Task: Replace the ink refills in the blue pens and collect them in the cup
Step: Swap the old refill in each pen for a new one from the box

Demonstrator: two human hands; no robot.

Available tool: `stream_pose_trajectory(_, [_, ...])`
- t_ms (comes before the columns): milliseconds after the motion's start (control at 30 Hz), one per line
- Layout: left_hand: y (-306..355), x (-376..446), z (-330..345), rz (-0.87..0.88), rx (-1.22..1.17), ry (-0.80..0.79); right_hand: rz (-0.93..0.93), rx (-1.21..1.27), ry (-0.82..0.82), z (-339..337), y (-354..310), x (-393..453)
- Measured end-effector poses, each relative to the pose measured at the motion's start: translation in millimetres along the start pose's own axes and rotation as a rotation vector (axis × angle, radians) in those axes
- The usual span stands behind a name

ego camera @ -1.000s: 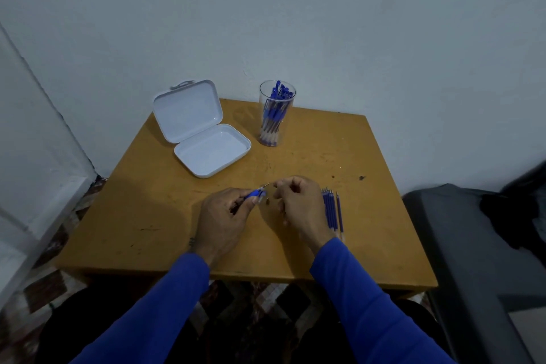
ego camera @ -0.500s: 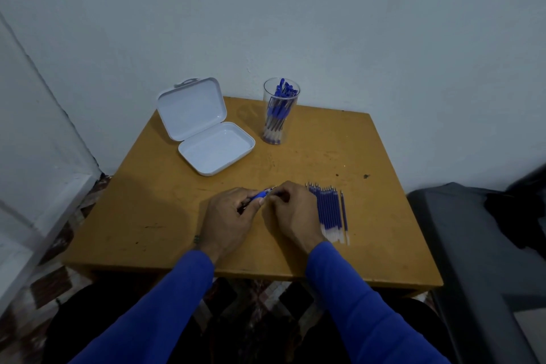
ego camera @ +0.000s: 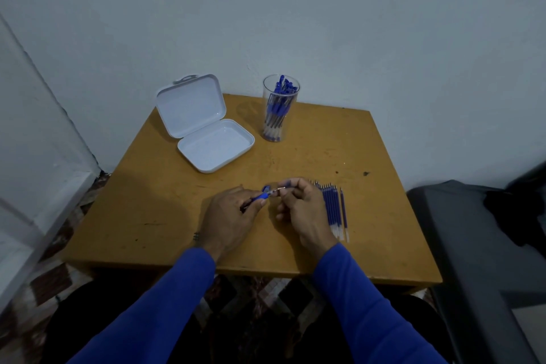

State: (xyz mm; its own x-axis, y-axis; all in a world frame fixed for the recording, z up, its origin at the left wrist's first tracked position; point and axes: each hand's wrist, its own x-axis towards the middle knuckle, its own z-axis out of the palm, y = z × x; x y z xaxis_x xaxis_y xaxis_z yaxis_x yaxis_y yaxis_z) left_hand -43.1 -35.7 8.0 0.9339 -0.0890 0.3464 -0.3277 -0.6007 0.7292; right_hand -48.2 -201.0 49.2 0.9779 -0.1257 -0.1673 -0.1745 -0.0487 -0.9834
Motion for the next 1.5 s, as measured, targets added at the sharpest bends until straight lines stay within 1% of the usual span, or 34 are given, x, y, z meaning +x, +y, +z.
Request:
stream_pose_trajectory(367, [-0.8,-0.6,-1.3,0.009,0.023,-0.013,-0.026,-0.096,-0.093,-2.9,3.7,2.8])
stream_pose_trajectory(567, [0.5,-1.4,-1.5,0.015,0.018,-0.005,-0.038,-0.172,-0.076,-1.2,3.6,3.7])
stream_pose_trajectory(667, [0.9,-0.7,-1.6,0.007,0.018,-0.005,-0.047,-0.148,-0.071,-1.2,2.5,4.4])
stream_pose_trajectory(767, [0.4,-0.8,-1.6,0.014,0.014,-0.014,-0.058,-0.110,-0.144,-6.5,3.9,5.8])
stream_pose_trajectory(833, [0.1,-1.0,-2.1,0.015,0.015,-0.015,-0.055,-0.119,-0.161,-8.4,6.2,7.2])
stream_pose_trajectory(1000, [1.2,-1.6,-2.3,0.012,-0.016,0.007,-0.020,-0.180,-0.110,-2.6,4.3,8.3])
stream_pose_trajectory(1067, [0.8,-1.7,-2.0,0.009,-0.023,0.009,-0.023,-0.150,-0.093,-2.1,4.1,8.8])
stream_pose_trajectory(1133, [1.1,-1.1,-2.1,0.010,-0.022,0.007,-0.040,-0.116,-0.111,-3.6,5.0,9.3])
stream_pose_trajectory(1233, [2.2,-0.6,-2.7,0.017,-0.017,0.001,-0.050,-0.131,-0.152,-7.2,6.4,10.2])
stream_pose_trajectory(1333, [2.1,-1.0,-2.9,0.024,-0.023,0.012,-0.035,-0.180,-0.129,-5.1,5.3,10.6])
stream_pose_trajectory(1433, [1.4,-1.0,-2.8,0.020,-0.017,0.012,-0.028,-0.182,-0.099,-1.3,2.0,10.9])
stream_pose_trajectory(1500, [1.5,-0.5,-2.9,0.025,-0.021,0.016,-0.039,-0.170,-0.108,-1.8,1.2,11.8])
